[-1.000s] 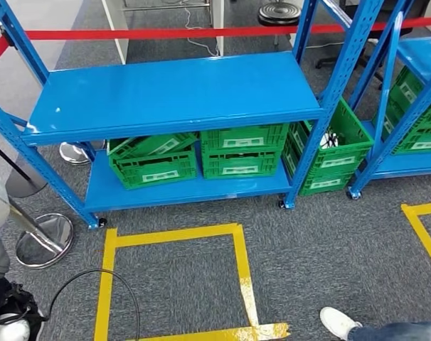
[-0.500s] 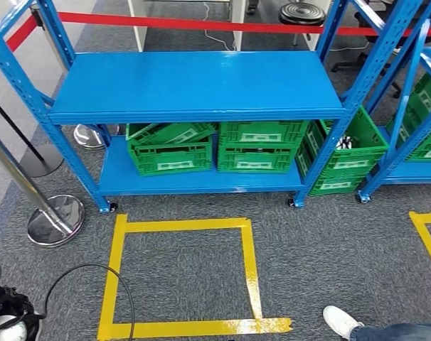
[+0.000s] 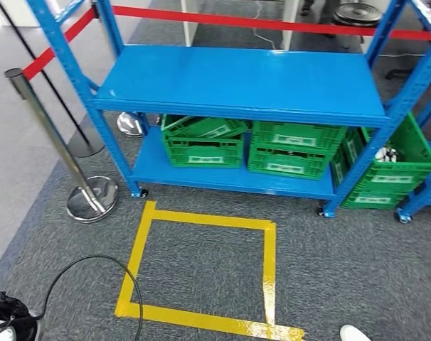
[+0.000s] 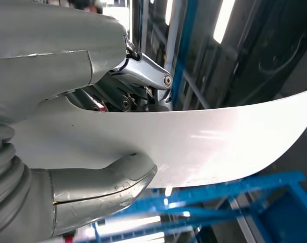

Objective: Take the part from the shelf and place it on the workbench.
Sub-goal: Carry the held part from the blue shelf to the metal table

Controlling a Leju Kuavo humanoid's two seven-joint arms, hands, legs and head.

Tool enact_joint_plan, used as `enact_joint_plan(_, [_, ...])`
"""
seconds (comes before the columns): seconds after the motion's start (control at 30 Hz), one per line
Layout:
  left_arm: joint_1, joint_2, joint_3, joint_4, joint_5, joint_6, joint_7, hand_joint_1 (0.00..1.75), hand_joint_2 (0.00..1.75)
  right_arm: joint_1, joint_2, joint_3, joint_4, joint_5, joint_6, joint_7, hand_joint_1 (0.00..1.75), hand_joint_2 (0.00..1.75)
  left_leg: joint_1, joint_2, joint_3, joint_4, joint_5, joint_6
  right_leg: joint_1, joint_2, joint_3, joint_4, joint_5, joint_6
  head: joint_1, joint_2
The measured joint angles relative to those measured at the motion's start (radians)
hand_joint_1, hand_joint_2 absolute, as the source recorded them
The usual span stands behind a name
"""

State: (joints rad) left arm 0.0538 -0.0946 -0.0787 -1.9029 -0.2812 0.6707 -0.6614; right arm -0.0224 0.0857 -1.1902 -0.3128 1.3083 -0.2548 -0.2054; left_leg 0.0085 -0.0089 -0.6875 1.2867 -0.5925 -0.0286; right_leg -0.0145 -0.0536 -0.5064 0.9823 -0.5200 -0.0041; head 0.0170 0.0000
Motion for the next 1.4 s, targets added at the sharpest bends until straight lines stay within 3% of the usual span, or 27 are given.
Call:
enact_joint_plan(0.03, [0.000, 0.000, 0.001, 0.000, 0.000, 0.000, 0.000, 1.75, 1.75, 0.000, 0.000, 0.000, 0.000, 0.001, 0.000, 0.000, 0.00, 0.00, 0.001, 0.006, 0.026, -0.044, 0.028, 0.001, 0.000, -0.014, 0.001, 0.000, -0.001, 0.001, 0.000, 0.000])
enact_joint_plan(0.07, [0.000, 0.000, 0.002, 0.000, 0.000, 0.000, 0.000, 1.75, 1.75, -0.001, 0.000, 0.000, 0.000, 0.001, 0.000, 0.000, 0.00, 0.00, 0.000, 0.022, 0.065, -0.115, 0.064, 0.003, 0.001, -0.025, 0.003, 0.000, -0.002, 0.002, 0.000, 0.000])
enact_joint_plan(0.13, [-0.002, 0.000, 0.004, -0.002, 0.000, 0.000, -0.001, 1.75, 1.75, -0.003, 0.000, 0.000, 0.001, 0.002, 0.000, 0.000, 0.00, 0.00, -0.007, 0.065, 0.129, -0.243, 0.106, 0.012, 0.007, -0.046, 0.004, 0.003, -0.005, 0.009, -0.001, 0.000])
enact_joint_plan(0.2, [-0.002, -0.001, 0.005, -0.003, 0.000, 0.000, -0.002, 1.75, 1.75, -0.003, 0.000, 0.000, 0.003, 0.003, 0.000, 0.000, 0.00, 0.00, -0.013, 0.078, 0.140, -0.281, 0.109, 0.024, 0.014, -0.066, 0.002, 0.006, -0.007, 0.017, 0.001, 0.000])
enact_joint_plan(0.23, [-0.001, -0.001, 0.006, -0.004, 0.000, 0.000, -0.002, 1.75, 1.75, -0.004, 0.000, 0.000, 0.003, 0.003, 0.000, 0.000, 0.00, 0.00, -0.013, 0.067, 0.135, -0.283, 0.111, 0.032, 0.014, -0.077, 0.002, 0.006, -0.006, 0.021, 0.002, 0.000])
enact_joint_plan(0.27, [0.001, -0.001, 0.007, -0.005, 0.001, 0.000, -0.003, 1.75, 1.75, -0.006, 0.000, 0.000, 0.003, 0.003, 0.000, 0.001, 0.00, 0.00, -0.011, 0.056, 0.132, -0.285, 0.114, 0.039, 0.013, -0.074, 0.000, 0.008, -0.011, 0.026, 0.004, 0.000])
enact_joint_plan(0.33, [0.001, -0.002, 0.008, -0.008, 0.013, 0.000, -0.003, 1.75, 1.75, -0.009, 0.000, 0.000, 0.003, 0.002, -0.001, 0.001, 0.00, 0.00, -0.006, 0.036, 0.129, -0.290, 0.122, 0.052, 0.008, -0.024, -0.020, 0.053, -0.046, 0.036, 0.006, 0.000])
enact_joint_plan(0.4, [0.002, -0.005, 0.009, -0.010, 0.043, 0.000, -0.004, 1.75, 1.75, -0.006, 0.000, 0.000, 0.003, 0.004, -0.003, 0.002, 0.00, 0.00, -0.004, 0.014, 0.123, -0.291, 0.127, 0.061, 0.005, 0.036, -0.078, 0.179, -0.114, 0.041, 0.010, 0.000])
enact_joint_plan(0.47, [0.011, -0.005, 0.010, -0.012, 0.082, 0.000, -0.006, 1.75, 1.75, 0.000, -0.001, 0.000, 0.004, 0.012, -0.004, 0.001, 0.00, 0.00, -0.004, -0.012, 0.118, -0.291, 0.131, 0.064, 0.004, 0.051, -0.135, 0.297, -0.154, 0.041, 0.012, 0.000])
enact_joint_plan(0.5, [0.016, -0.005, 0.012, -0.014, 0.101, 0.000, -0.008, 1.75, 1.75, 0.003, -0.001, 0.000, 0.003, 0.021, -0.005, 0.000, 0.00, 0.00, -0.005, -0.026, 0.117, -0.291, 0.132, 0.064, 0.004, 0.053, -0.140, 0.306, -0.145, 0.041, 0.012, 0.000])
enact_joint_plan(0.57, [0.026, -0.004, 0.021, -0.025, 0.139, 0.000, -0.013, 1.75, 1.75, 0.007, -0.004, 0.000, 0.003, 0.044, -0.006, -0.001, 0.00, 0.00, -0.004, -0.055, 0.117, -0.288, 0.134, 0.061, 0.003, 0.067, -0.094, 0.205, -0.075, 0.037, 0.012, 0.000])
enact_joint_plan(0.6, [0.028, -0.004, 0.027, -0.033, 0.153, 0.000, -0.014, 1.75, 1.75, 0.007, -0.007, 0.000, 0.004, 0.053, -0.006, 0.000, 0.00, 0.00, -0.004, -0.068, 0.116, -0.286, 0.135, 0.058, 0.001, 0.094, -0.061, 0.133, -0.042, 0.033, 0.012, 0.000])
enact_joint_plan(0.63, [0.029, -0.004, 0.033, -0.042, 0.162, 0.000, -0.014, 1.75, 1.75, 0.008, -0.011, 0.000, 0.004, 0.060, -0.006, 0.000, 0.00, 0.00, -0.005, -0.081, 0.112, -0.282, 0.136, 0.055, -0.002, 0.121, -0.032, 0.070, -0.021, 0.031, 0.011, 0.000])
enact_joint_plan(0.7, [0.032, 0.003, 0.042, -0.061, 0.169, 0.000, -0.015, 1.75, 1.75, 0.009, -0.018, 0.000, 0.004, 0.074, -0.004, 0.000, 0.00, 0.00, -0.003, -0.107, 0.101, -0.278, 0.141, 0.042, -0.004, 0.152, -0.006, 0.021, -0.016, 0.028, 0.010, 0.000])
enact_joint_plan(0.77, [0.039, 0.015, 0.047, -0.075, 0.171, 0.000, -0.015, 1.75, 1.75, 0.010, -0.024, 0.000, 0.004, 0.089, 0.003, -0.004, 0.00, 0.00, -0.001, -0.125, 0.091, -0.275, 0.146, 0.028, -0.003, 0.129, -0.001, 0.017, -0.013, 0.020, 0.010, 0.000])
enact_joint_plan(0.83, [0.042, 0.027, 0.050, -0.083, 0.171, 0.000, -0.015, 1.75, 1.75, 0.007, -0.030, 0.000, 0.005, 0.087, 0.015, -0.019, 0.00, 0.00, -0.003, -0.084, 0.075, -0.242, 0.124, 0.017, -0.005, 0.099, 0.001, 0.011, -0.007, 0.008, 0.005, 0.000])
enact_joint_plan(0.9, [0.042, 0.035, 0.053, -0.086, 0.165, 0.000, -0.015, 1.75, 1.75, 0.006, -0.033, -0.001, 0.005, 0.072, 0.027, -0.038, 0.00, 0.00, -0.004, -0.021, 0.030, -0.135, 0.062, 0.009, -0.004, 0.066, 0.002, 0.009, -0.006, 0.000, -0.003, 0.000])
enact_joint_plan(0.97, [0.045, 0.039, 0.054, -0.086, 0.153, 0.000, -0.015, 1.75, 1.75, 0.006, -0.034, -0.002, 0.007, 0.058, 0.037, -0.049, 0.00, 0.00, 0.000, -0.003, -0.019, -0.016, 0.012, 0.003, -0.001, 0.031, 0.001, 0.009, -0.007, -0.002, -0.004, 0.000])
enact_joint_plan(1.0, [0.046, 0.040, 0.054, -0.086, 0.147, 0.000, -0.015, 1.75, 1.75, 0.004, -0.034, -0.002, 0.008, 0.051, 0.042, -0.052, 0.00, 0.00, 0.001, -0.002, -0.025, 0.005, 0.011, 0.002, 0.000, 0.015, 0.000, 0.009, -0.008, -0.003, -0.004, 0.000])
enact_joint_plan(1.03, [0.047, 0.041, 0.055, -0.086, 0.143, 0.000, -0.015, 1.75, 1.75, 0.001, -0.034, -0.002, 0.009, 0.045, 0.046, -0.052, 0.00, 0.00, 0.001, 0.001, -0.011, -0.015, 0.029, 0.002, 0.000, 0.000, 0.001, 0.009, -0.009, -0.002, -0.004, 0.000])
enact_joint_plan(1.07, [0.047, 0.044, 0.055, -0.086, 0.140, 0.000, -0.015, 1.75, 1.75, -0.002, -0.034, -0.003, 0.010, 0.042, 0.050, -0.048, 0.00, 0.00, 0.001, 0.011, 0.021, -0.071, 0.061, 0.005, 0.001, -0.013, 0.003, 0.009, -0.010, -0.001, -0.004, 0.000])
enact_joint_plan(1.13, [0.046, 0.048, 0.055, -0.086, 0.138, 0.000, -0.013, 1.75, 1.75, -0.009, -0.034, -0.003, 0.012, 0.043, 0.053, -0.033, 0.00, 0.00, -0.006, 0.052, 0.094, -0.210, 0.112, 0.015, 0.005, -0.035, 0.007, 0.011, -0.014, 0.004, -0.005, 0.000])
enact_joint_plan(1.17, [0.045, 0.051, 0.054, -0.086, 0.138, 0.000, -0.012, 1.75, 1.75, -0.010, -0.034, -0.003, 0.013, 0.045, 0.053, -0.027, 0.00, 0.00, -0.010, 0.069, 0.116, -0.255, 0.122, 0.021, 0.008, -0.045, 0.008, 0.011, -0.017, 0.008, -0.004, 0.000])
enact_joint_plan(1.2, [0.045, 0.054, 0.054, -0.086, 0.139, 0.000, -0.010, 1.75, 1.75, -0.011, -0.035, -0.003, 0.013, 0.046, 0.053, -0.024, 0.00, 0.00, -0.014, 0.076, 0.124, -0.274, 0.122, 0.025, 0.011, -0.056, 0.009, 0.012, -0.018, 0.012, -0.003, 0.000])
enact_joint_plan(1.27, [0.047, 0.062, 0.054, -0.086, 0.140, -0.001, -0.008, 1.75, 1.75, -0.014, -0.039, -0.003, 0.013, 0.048, 0.051, -0.030, 0.00, 0.00, -0.014, 0.058, 0.120, -0.279, 0.123, 0.035, 0.012, -0.073, 0.012, 0.010, -0.022, 0.022, -0.001, 0.000])
enact_joint_plan(1.33, [0.049, 0.069, 0.054, -0.086, 0.141, -0.002, -0.006, 1.75, 1.75, -0.020, -0.046, -0.003, 0.013, 0.048, 0.047, -0.048, 0.00, 0.00, -0.009, 0.039, 0.120, -0.287, 0.130, 0.047, 0.010, -0.036, 0.003, 0.032, -0.044, 0.032, 0.001, 0.000])
enact_joint_plan(1.4, [0.049, 0.072, 0.055, -0.086, 0.143, -0.004, -0.004, 1.75, 1.75, -0.023, -0.052, -0.003, 0.013, 0.045, 0.043, -0.063, 0.00, 0.00, -0.005, 0.020, 0.118, -0.291, 0.134, 0.055, 0.006, 0.028, -0.047, 0.135, -0.102, 0.038, 0.005, 0.000])
